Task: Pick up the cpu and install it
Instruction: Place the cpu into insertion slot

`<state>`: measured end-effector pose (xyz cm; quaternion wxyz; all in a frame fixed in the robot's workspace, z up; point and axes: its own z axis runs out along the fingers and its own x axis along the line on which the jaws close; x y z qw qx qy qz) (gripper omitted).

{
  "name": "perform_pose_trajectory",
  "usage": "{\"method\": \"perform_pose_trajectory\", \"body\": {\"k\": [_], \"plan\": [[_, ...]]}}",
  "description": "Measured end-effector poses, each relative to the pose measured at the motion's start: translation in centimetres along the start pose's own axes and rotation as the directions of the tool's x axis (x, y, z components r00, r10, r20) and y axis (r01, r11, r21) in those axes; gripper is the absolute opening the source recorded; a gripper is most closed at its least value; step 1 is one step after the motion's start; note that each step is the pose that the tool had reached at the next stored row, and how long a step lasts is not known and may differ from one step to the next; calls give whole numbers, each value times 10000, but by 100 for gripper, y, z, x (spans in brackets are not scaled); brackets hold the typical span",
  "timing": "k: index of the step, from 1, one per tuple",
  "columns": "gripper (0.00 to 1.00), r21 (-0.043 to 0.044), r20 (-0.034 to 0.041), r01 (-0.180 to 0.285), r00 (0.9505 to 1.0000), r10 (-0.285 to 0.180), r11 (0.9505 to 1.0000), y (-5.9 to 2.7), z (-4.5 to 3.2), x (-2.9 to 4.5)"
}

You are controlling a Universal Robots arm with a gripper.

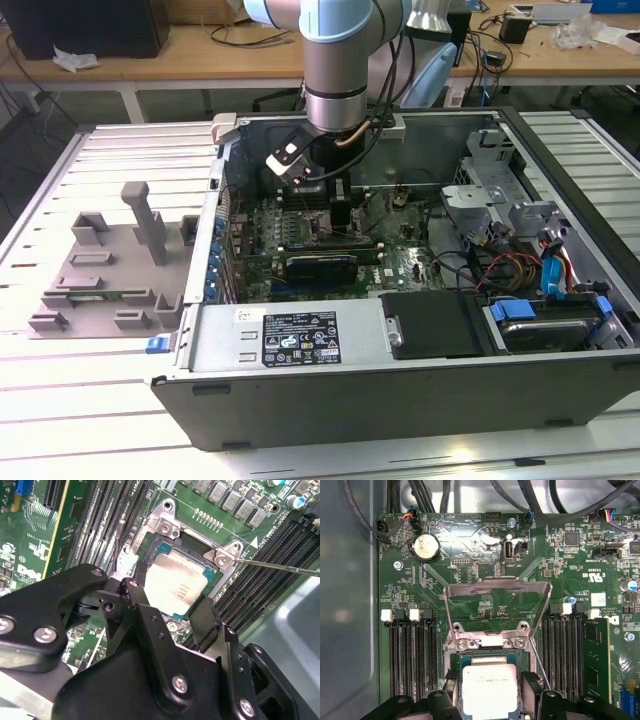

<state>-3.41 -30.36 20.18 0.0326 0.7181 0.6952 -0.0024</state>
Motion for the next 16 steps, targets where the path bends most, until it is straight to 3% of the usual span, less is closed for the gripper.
{"method": "perform_pose_trajectory", "body": {"k": [3, 4, 16], "plan": [[60, 0, 3, 0, 10000, 0, 10000, 0, 0, 0], [53, 0, 4, 0, 10000, 0, 10000, 0, 0, 0], [48, -1, 14, 0, 10000, 0, 10000, 0, 0, 0]]}}
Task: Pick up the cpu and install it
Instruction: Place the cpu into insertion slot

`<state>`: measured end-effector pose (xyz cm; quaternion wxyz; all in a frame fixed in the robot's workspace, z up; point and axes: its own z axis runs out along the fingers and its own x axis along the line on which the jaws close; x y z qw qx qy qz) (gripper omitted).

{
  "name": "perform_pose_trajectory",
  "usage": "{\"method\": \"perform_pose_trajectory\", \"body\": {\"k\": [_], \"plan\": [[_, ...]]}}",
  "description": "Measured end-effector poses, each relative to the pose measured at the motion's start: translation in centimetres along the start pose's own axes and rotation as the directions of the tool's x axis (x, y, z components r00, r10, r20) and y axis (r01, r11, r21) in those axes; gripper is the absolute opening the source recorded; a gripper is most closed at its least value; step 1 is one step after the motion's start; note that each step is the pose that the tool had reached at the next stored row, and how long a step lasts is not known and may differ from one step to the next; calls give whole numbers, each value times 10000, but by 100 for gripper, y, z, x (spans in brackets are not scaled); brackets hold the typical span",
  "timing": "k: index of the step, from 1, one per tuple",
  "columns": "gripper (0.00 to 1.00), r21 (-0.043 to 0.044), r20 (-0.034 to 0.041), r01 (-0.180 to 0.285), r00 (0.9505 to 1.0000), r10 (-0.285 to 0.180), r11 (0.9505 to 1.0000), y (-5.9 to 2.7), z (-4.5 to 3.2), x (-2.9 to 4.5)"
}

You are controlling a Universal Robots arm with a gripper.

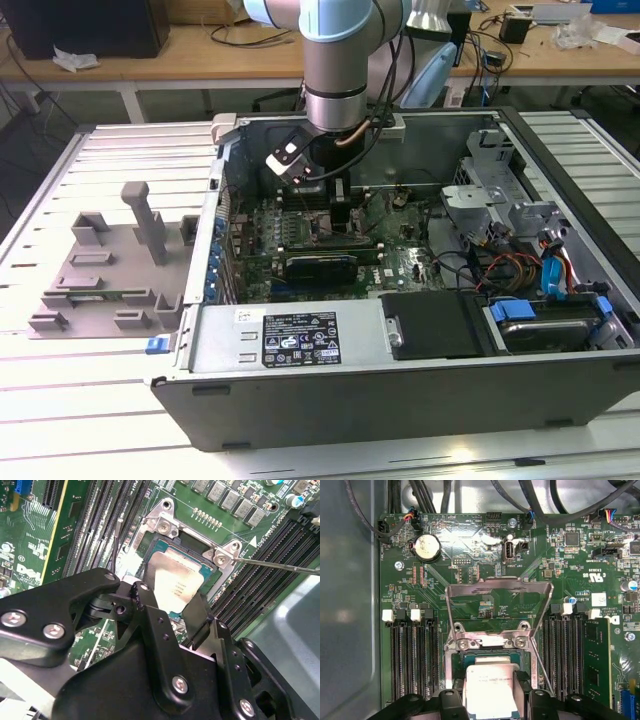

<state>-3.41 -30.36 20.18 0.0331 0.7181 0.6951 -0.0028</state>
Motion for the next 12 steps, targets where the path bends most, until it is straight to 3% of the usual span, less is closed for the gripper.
{"method": "perform_pose_trajectory", "body": {"k": [12], "plan": [[48, -2, 14, 1, 10000, -1, 10000, 0, -1, -4]]}}
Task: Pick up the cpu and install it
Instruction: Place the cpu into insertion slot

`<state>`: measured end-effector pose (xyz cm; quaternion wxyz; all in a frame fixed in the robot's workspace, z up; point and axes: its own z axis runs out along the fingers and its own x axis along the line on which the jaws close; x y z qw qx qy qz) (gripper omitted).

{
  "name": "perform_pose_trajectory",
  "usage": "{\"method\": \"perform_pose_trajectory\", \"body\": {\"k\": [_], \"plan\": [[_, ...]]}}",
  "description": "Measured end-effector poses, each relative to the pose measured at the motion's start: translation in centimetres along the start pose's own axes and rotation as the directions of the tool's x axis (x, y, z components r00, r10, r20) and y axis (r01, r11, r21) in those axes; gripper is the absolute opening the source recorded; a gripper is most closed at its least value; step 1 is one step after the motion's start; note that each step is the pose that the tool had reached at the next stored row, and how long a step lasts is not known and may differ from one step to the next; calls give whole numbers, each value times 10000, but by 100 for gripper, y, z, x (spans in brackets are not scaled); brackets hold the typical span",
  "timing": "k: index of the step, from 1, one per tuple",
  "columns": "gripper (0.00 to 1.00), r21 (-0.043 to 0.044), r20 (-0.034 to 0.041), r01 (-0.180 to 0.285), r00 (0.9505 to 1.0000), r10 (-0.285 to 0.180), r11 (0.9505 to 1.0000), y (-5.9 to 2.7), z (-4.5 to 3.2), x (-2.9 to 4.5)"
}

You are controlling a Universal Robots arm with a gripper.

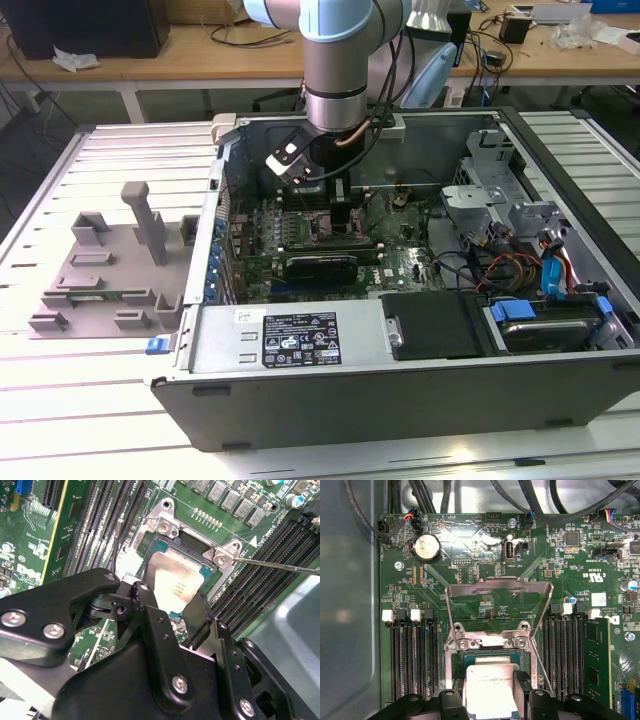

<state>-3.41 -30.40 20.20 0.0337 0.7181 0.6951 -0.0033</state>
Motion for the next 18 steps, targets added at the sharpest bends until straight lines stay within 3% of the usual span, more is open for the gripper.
{"method": "perform_pose_trajectory", "body": {"k": [1, 11, 13, 15, 16, 18], "plan": [[55, 3, -10, -1, 10000, 1, 10000, 0, 1, 1], [54, 1, -12, -1, 10000, 1, 10000, 3, -59, -1], [35, 2, -12, -1, 10000, 1, 10000, 3, -59, -1], [29, 1, -12, -2, 10000, 2, 10000, 3, -60, -1], [16, 2, -12, -1, 10000, 1, 10000, 3, -60, -1], [11, 1, -12, -1, 10000, 1, 10000, 3, -60, -1]]}}
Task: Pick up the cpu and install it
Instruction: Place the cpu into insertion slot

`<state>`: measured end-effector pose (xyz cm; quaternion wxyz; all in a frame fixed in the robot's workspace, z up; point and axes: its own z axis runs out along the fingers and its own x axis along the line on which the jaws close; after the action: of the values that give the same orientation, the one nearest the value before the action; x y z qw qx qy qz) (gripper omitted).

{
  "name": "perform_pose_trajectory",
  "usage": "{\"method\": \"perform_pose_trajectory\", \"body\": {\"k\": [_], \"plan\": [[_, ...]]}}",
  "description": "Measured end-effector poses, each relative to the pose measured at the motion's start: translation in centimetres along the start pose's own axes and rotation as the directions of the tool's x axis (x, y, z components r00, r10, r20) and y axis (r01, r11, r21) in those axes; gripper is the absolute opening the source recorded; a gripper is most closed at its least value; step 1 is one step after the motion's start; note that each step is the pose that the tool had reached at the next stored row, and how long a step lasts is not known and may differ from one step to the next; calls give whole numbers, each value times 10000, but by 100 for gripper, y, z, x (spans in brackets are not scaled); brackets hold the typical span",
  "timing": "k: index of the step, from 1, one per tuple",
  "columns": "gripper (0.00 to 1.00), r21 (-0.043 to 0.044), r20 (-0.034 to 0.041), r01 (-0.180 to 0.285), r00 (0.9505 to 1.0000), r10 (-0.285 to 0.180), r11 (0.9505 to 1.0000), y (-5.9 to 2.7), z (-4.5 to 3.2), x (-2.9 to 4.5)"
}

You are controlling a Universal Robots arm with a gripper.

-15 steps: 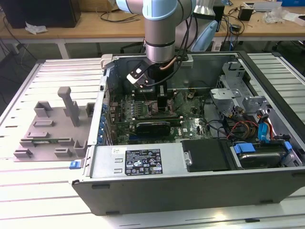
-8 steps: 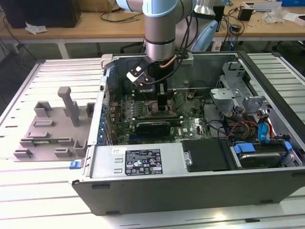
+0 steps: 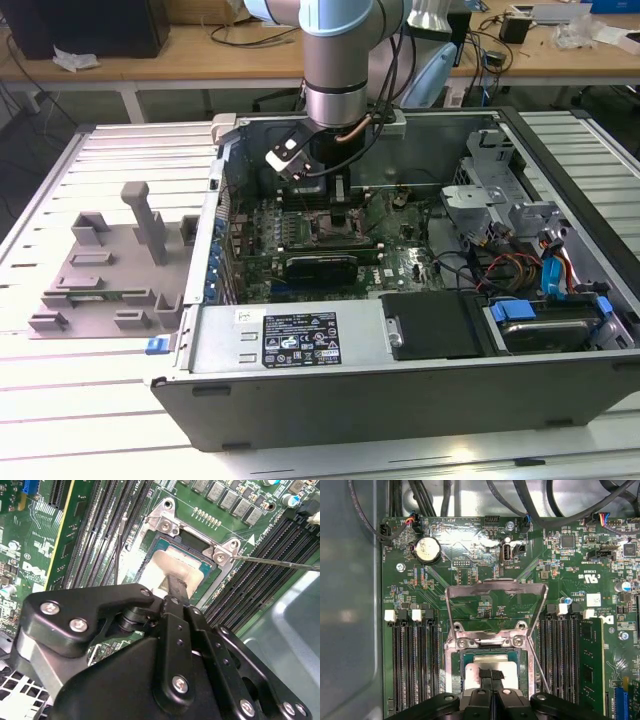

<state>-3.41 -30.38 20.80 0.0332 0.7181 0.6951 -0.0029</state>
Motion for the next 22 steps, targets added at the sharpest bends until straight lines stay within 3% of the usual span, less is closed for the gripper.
{"method": "perform_pose_trajectory", "body": {"k": [16, 20, 22], "plan": [[11, -23, -3, -1, 10000, 1, 10000, -32, 38, 1], [11, -22, 14, 0, 10000, 0, 10000, -28, -60, -4], [11, -22, 22, 1, 10000, -1, 10000, -22, -192, -11]]}}
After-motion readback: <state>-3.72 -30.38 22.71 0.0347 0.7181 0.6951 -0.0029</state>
